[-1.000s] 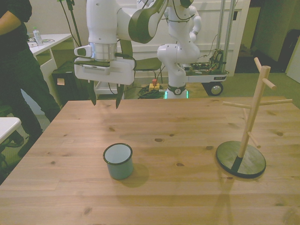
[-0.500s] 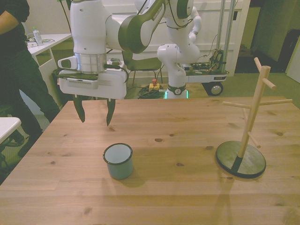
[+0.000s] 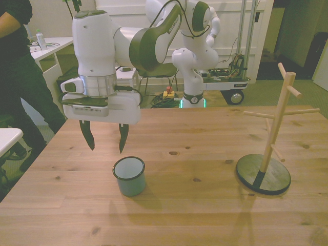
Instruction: Hang the mug
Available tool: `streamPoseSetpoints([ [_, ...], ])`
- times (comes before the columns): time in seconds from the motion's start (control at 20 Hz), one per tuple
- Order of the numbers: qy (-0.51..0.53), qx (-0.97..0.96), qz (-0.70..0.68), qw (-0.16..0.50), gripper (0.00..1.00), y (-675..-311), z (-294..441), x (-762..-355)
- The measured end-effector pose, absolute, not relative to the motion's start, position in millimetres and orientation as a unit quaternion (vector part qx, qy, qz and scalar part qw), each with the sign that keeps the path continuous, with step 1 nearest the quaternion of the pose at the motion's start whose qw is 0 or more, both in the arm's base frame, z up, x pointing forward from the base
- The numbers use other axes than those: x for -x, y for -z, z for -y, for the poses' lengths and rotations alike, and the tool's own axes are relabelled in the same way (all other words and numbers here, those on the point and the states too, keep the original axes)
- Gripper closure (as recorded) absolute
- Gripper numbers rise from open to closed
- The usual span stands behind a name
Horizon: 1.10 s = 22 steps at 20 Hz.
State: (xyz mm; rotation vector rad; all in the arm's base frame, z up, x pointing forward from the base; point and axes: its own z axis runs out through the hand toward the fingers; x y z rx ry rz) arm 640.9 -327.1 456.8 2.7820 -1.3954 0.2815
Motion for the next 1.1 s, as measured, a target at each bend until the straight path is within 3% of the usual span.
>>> streamPoseSetpoints([
  [0.35, -0.085, -0.894, 0.439, 0.012, 0.00, -435.5, 323.0, -662.3],
  [0.4, -0.082, -0.895, 0.439, 0.013, 1.00, -430.8, 323.0, -665.1],
  [1.1, -0.075, -0.900, 0.429, 0.021, 1.00, -406.5, 314.7, -683.1],
])
